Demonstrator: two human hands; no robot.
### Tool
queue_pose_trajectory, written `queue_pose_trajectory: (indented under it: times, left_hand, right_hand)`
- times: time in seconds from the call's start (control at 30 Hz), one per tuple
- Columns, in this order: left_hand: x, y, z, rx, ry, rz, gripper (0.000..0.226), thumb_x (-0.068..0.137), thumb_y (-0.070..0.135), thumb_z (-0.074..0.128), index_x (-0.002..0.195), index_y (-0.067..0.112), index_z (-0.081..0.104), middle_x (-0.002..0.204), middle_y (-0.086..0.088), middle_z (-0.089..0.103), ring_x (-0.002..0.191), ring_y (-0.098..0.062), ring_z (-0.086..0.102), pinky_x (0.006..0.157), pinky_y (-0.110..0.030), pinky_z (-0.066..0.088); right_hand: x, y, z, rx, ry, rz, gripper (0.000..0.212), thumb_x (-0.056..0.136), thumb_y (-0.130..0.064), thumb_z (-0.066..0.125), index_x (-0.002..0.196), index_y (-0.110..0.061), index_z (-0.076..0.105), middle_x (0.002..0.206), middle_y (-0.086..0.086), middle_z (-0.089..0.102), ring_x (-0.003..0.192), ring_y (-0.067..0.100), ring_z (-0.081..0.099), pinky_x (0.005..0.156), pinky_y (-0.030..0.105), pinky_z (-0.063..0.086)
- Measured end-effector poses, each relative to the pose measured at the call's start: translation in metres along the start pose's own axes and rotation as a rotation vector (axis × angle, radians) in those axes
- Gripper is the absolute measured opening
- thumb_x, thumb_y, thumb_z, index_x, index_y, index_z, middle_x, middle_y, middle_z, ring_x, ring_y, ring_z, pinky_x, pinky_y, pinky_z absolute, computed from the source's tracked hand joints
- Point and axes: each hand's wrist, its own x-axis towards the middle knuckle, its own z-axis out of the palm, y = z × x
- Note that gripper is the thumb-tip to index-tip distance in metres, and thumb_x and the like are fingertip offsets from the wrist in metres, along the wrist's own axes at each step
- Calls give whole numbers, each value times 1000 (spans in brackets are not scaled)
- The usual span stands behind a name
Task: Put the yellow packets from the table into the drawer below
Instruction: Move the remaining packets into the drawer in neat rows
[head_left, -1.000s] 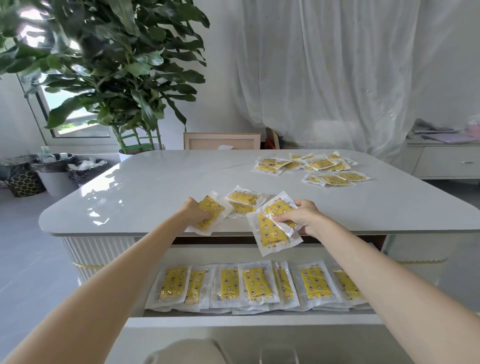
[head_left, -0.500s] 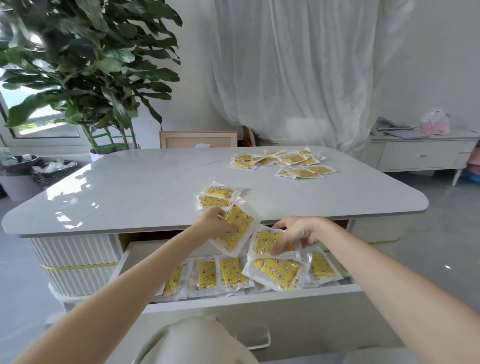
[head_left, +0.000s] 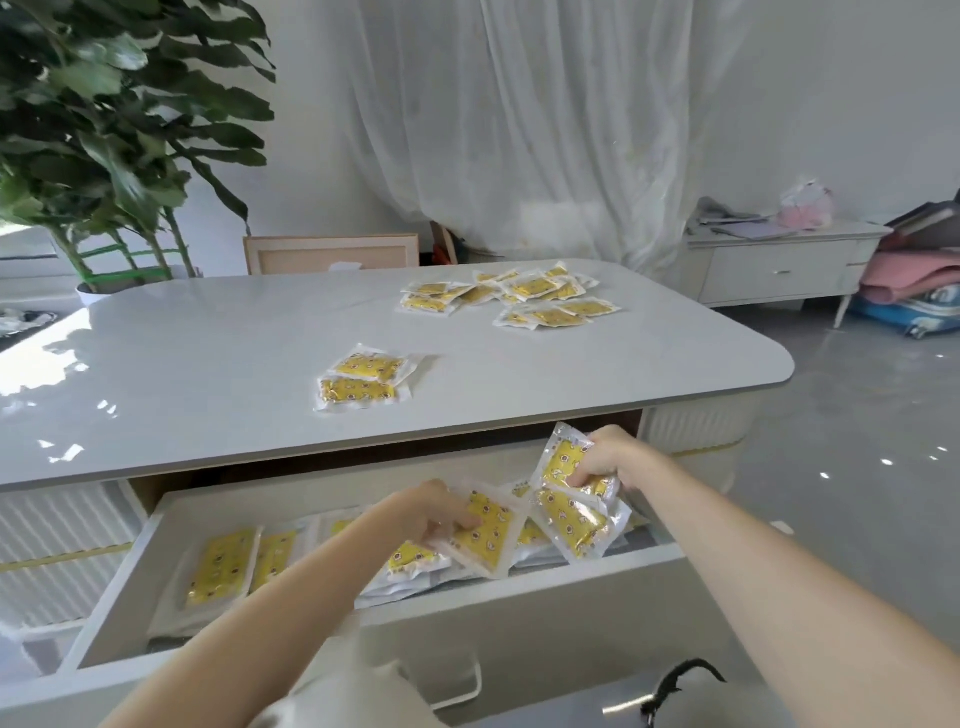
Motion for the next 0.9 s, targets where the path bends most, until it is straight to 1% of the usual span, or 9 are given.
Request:
queue_pose_trajectory:
  times: [0.17, 0.3, 0.37, 0.43, 0.5, 0.63, 0.7, 0.8, 0.9]
  left_hand:
    - [28, 4, 15, -191, 41, -32, 40, 87, -2, 59, 126, -5, 48, 96, -16, 58, 80, -26, 59, 77, -39, 52]
    - [45, 16, 24, -275, 130, -43, 26, 88, -9, 45, 113, 0, 46, 108, -19, 52, 97, -31, 55, 81, -38, 51]
    - [53, 20, 32, -121, 227, -16, 44, 87, -5, 49, 130, -1, 41, 124, -21, 49, 103, -33, 55, 81, -33, 45]
    - [52, 22, 40, 91, 321, 33, 69, 87, 0, 53, 146, -1, 17, 141, -24, 37, 122, -37, 49, 92, -38, 43]
    - [46, 18, 46, 312, 352, 115, 75, 85, -2, 49, 146, 3, 5, 140, -25, 30, 121, -37, 48, 96, -40, 44]
    - [34, 12, 48, 672, 442, 351, 55, 83, 6, 57, 132, 10, 31, 131, -15, 26, 117, -33, 42, 82, -36, 51]
    - [30, 13, 47, 787, 413, 442, 50, 88, 23, 58, 134, 19, 38, 139, -10, 23, 127, -31, 31, 94, -39, 45]
    - [28, 9, 46, 932, 188, 588, 62, 87, 49, 56, 143, 34, 33, 153, 0, 14, 141, -29, 12, 111, -50, 27]
    - [30, 3, 43, 1055, -5, 639, 72, 88, 50, 57, 149, 38, 21, 160, 3, 5, 147, -26, 4, 115, -52, 16]
  right_hand:
    - [24, 13, 0, 74, 90, -2, 42, 60, -8, 85, 98, -3, 67, 101, 12, 69, 91, 26, 68, 84, 39, 58]
    - [27, 12, -1, 218, 141, 7, 56, 71, -4, 81, 120, -1, 54, 118, 13, 61, 110, 30, 60, 94, 37, 51]
    - [32, 13, -1, 257, 160, 11, 58, 74, -3, 79, 125, 1, 51, 121, 14, 59, 113, 30, 58, 91, 35, 50]
    - [33, 16, 1, 299, 162, 20, 61, 75, 0, 77, 128, 1, 48, 122, 15, 59, 114, 31, 57, 87, 35, 51]
    - [34, 21, 5, 323, 172, 29, 66, 77, -1, 76, 134, -2, 44, 127, 15, 56, 117, 32, 55, 89, 36, 51]
    - [31, 27, 13, 244, 230, 10, 61, 84, -5, 70, 138, -5, 43, 136, 14, 51, 120, 31, 53, 88, 34, 47]
    - [30, 29, 14, 164, 278, -16, 45, 87, -6, 65, 130, -5, 49, 129, 14, 55, 109, 29, 56, 82, 33, 49]
    - [27, 29, 9, 109, 288, -32, 37, 92, -9, 57, 128, -3, 51, 125, 14, 58, 106, 28, 58, 77, 29, 46]
    - [26, 31, 1, 70, 272, -27, 30, 92, -11, 56, 121, -5, 54, 108, 13, 60, 87, 24, 55, 62, 24, 41]
